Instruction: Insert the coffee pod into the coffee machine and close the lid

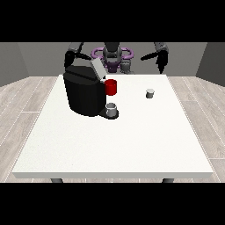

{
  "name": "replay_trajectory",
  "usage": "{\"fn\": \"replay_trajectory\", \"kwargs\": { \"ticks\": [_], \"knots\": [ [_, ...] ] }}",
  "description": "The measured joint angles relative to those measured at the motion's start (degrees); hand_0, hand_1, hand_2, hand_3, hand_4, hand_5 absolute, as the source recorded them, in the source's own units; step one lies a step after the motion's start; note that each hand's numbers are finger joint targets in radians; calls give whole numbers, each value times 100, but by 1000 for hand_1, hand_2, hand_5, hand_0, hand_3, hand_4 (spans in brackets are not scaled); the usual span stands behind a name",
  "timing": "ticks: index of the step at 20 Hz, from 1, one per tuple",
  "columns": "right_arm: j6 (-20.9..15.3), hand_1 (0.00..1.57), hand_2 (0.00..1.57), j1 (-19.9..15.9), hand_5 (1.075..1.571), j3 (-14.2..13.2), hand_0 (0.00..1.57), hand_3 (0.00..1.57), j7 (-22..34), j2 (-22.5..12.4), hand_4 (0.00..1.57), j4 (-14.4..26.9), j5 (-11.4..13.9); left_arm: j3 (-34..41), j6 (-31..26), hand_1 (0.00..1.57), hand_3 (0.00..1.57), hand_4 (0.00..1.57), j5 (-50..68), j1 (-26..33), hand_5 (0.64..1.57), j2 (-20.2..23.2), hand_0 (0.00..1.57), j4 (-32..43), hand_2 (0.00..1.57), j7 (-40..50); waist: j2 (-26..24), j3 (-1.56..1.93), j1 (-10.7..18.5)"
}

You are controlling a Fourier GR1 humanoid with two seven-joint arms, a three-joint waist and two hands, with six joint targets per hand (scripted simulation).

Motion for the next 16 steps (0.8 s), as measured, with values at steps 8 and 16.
{"fn": "replay_trajectory", "kwargs": {
  "ticks": [8,16],
  "knots": [
    [-201,0,0,-396,1571,313,0,0,60,149,0,-169,360,227,-310,0,0,0,-468,-991,1571,663,0,1104,0,132,534,-6,-501],
    [-404,0,0,-744,1571,386,0,0,238,246,0,-37,411,123,-332,0,0,0,-1138,-1587,1571,862,0,2307,0,-370,938,-8,-543]
  ]
}}
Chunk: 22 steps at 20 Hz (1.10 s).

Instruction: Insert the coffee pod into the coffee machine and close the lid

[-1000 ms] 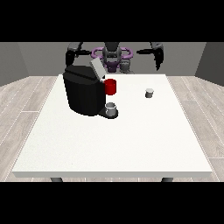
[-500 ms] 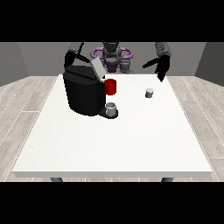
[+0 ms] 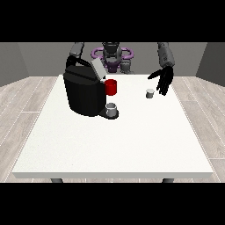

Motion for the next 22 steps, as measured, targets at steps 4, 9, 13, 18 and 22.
{"fn": "replay_trajectory", "kwargs": {
  "ticks": [4,9,13,18,22],
  "knots": [
    [52,0,0,-60,1571,-5,0,0,193,14,0,98,-38,-73,251,261,247,0,-402,-261,1571,-76,261,517,589,-120,9,1,-21],
    [8,0,0,-181,1571,-62,0,0,88,29,0,513,-159,-241,767,839,756,298,-902,-548,1571,-352,839,808,918,-185,23,1,79],
    [-10,0,0,-275,1571,-33,0,0,102,-1,0,658,-175,-410,1200,1038,908,462,-1358,-696,1571,-432,1038,1007,1105,-390,30,1,99],
    [-135,0,0,-448,1571,98,0,0,295,56,0,800,-49,-651,1428,826,857,340,-1913,-929,1571,-438,826,1365,998,-445,70,2,80],
    [-72,0,0,-442,1571,75,0,0,127,47,0,1010,-125,-890,1458,757,769,348,-2343,-958,1571,-458,757,1571,928,-349,21,9,84]
  ]
}}
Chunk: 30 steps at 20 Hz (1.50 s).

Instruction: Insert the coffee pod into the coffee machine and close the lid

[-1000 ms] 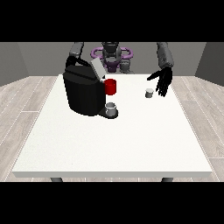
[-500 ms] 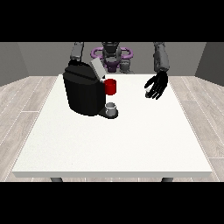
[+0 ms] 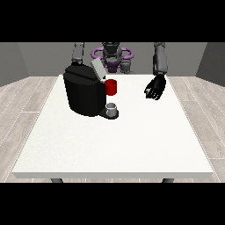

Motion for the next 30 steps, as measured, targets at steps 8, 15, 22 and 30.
{"fn": "replay_trajectory", "kwargs": {
  "ticks": [8,15,22,30],
  "knots": [
    [66,0,0,40,1571,-141,0,0,-264,-14,0,294,-166,-38,-150,1036,1006,395,-442,-304,1571,-1,1036,569,1121,-91,-98,7,-38],
    [-26,0,0,95,1571,-370,0,0,-394,-166,0,822,-133,83,-315,1433,1352,489,-414,-499,1571,-213,1433,604,1423,-374,-352,-1,171],
    [-136,0,0,115,1571,-300,0,0,-208,-203,0,1047,96,310,-1020,1375,1327,490,-114,-868,1571,-371,1375,592,1381,-377,-704,-6,188],
    [-215,0,0,84,1571,-392,0,0,-472,-161,0,1587,121,272,-1986,1331,1323,592,-55,-1510,1571,-542,1331,139,1351,85,-1041,-3,277]
  ]
}}
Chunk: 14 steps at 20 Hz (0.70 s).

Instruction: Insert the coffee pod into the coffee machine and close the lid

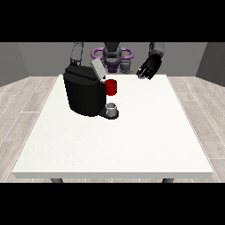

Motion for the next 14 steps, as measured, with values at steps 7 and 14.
{"fn": "replay_trajectory", "kwargs": {
  "ticks": [7,14],
  "knots": [
    [73,0,0,-141,1571,101,0,0,1,94,0,-91,-9,216,-334,1380,1375,522,72,-690,1571,-171,1380,-84,1397,566,19,-3,-308],
    [268,0,0,-370,1571,259,0,0,141,99,0,-560,-85,768,-482,1268,1269,488,330,-1410,1571,4,1268,165,1295,957,240,-3,-802]
  ]
}}
